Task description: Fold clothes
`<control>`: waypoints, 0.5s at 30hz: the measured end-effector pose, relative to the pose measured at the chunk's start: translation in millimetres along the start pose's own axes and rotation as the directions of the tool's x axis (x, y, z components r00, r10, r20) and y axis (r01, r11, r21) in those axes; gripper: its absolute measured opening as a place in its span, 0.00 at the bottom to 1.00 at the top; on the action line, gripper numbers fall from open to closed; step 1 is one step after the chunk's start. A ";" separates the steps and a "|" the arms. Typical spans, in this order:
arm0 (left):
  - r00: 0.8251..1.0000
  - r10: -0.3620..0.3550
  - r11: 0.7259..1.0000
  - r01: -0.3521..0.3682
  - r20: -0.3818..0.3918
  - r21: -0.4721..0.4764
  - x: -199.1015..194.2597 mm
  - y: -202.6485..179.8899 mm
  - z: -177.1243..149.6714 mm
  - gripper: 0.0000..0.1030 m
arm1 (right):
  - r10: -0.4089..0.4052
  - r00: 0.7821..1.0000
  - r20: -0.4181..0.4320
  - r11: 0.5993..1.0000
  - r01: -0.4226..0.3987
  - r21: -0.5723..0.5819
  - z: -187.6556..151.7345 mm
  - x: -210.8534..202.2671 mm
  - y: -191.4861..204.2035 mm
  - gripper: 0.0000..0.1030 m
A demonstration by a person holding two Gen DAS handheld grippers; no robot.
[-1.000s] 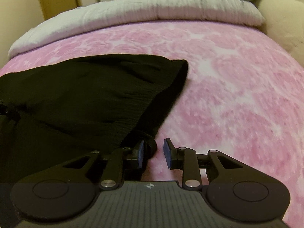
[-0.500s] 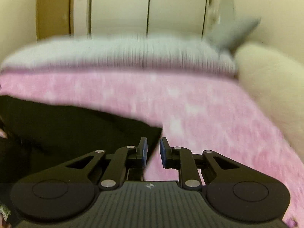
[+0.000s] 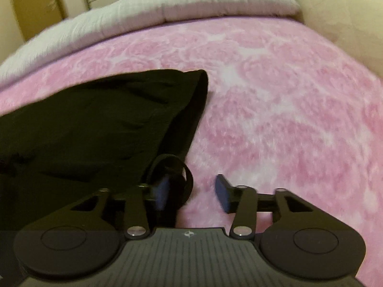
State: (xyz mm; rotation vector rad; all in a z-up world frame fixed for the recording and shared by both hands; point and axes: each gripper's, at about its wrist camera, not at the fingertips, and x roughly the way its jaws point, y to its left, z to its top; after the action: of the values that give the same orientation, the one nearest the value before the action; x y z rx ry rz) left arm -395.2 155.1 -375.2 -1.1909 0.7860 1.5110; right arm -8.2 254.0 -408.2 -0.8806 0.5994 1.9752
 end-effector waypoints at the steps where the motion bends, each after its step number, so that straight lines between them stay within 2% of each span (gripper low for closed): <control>1: 1.000 -0.001 1.000 0.001 -0.001 0.000 -0.2 0.6 -0.4 0.40 | -0.015 1.000 0.010 0.999 0.015 -0.049 -0.9 -0.8 2.8 0.56; 4: 1.000 -0.001 1.000 0.001 -0.004 -0.004 5.1 -3.8 3.5 0.40 | -0.038 0.998 0.043 0.983 0.045 -0.177 -1.9 0.5 10.6 0.57; 7: 1.000 -0.004 1.000 0.004 -0.002 -0.001 5.2 -6.7 3.2 0.41 | -0.054 0.995 0.081 0.976 0.070 -0.205 3.5 5.8 12.1 0.52; 8: 1.000 -0.005 1.000 0.005 -0.001 0.000 4.6 -5.5 3.0 0.41 | -0.058 0.994 0.093 0.981 0.074 -0.179 6.0 6.1 9.4 0.48; 10: 1.000 -0.008 1.000 0.008 -0.001 -0.005 3.2 -1.8 0.8 0.41 | -0.059 0.991 0.117 0.998 0.061 -0.019 11.9 -0.1 -5.8 0.48; 12: 1.000 -0.007 1.000 0.006 -0.004 -0.010 2.7 0.0 -0.6 0.41 | -0.092 0.988 0.124 0.992 0.080 0.096 11.2 -10.6 -17.1 0.50; 15: 1.000 -0.004 1.000 0.004 -0.005 -0.015 0.6 -1.7 -1.9 0.42 | -0.053 0.998 0.035 0.993 0.049 0.103 2.0 -20.9 -22.6 0.53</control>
State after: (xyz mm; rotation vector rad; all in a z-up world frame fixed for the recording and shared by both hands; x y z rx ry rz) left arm -393.1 154.0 -376.2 -1.2069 0.7772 1.5135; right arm 18.3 256.1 -392.5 -0.7871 0.6448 1.8936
